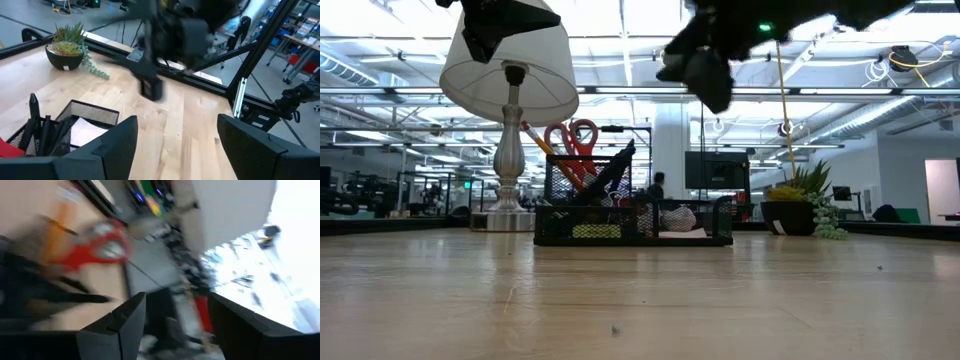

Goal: Pick and place office supplies into organizer
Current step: Return to Home Position

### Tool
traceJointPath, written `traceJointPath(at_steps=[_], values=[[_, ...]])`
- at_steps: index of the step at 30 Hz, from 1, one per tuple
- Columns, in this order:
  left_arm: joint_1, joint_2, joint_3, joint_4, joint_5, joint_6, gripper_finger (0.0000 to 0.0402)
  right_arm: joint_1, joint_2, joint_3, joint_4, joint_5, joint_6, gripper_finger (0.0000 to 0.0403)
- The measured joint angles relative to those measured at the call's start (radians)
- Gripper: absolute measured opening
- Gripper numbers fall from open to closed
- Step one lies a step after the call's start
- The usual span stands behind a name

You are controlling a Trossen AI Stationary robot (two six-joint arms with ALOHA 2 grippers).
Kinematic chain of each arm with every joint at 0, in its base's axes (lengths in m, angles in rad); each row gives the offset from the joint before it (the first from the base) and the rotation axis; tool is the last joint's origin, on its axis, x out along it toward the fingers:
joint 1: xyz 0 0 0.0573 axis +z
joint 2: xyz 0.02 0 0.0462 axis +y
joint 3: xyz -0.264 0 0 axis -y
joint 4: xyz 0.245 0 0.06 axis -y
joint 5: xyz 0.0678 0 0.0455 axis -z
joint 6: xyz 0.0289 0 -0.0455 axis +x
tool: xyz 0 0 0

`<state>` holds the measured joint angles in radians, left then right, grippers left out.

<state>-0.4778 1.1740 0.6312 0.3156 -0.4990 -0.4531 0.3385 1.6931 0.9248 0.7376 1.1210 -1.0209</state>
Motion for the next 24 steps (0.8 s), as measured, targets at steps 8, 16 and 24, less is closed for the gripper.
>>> traceJointPath(at_steps=[8,16,24], values=[[-0.001,0.0,0.0,-0.001,0.0,0.032,0.0273,0.14,0.0,-0.18,-0.101,-0.225,0.548,0.0197],[0.008,0.0,0.0,0.009,-0.005,0.058,0.0274,0.17,-0.001,-0.207,-0.061,-0.525,0.877,0.0194],[0.005,0.0,0.0,-0.11,-0.002,0.136,0.0274,0.169,-0.002,-0.35,0.071,-0.91,1.058,0.0198]])
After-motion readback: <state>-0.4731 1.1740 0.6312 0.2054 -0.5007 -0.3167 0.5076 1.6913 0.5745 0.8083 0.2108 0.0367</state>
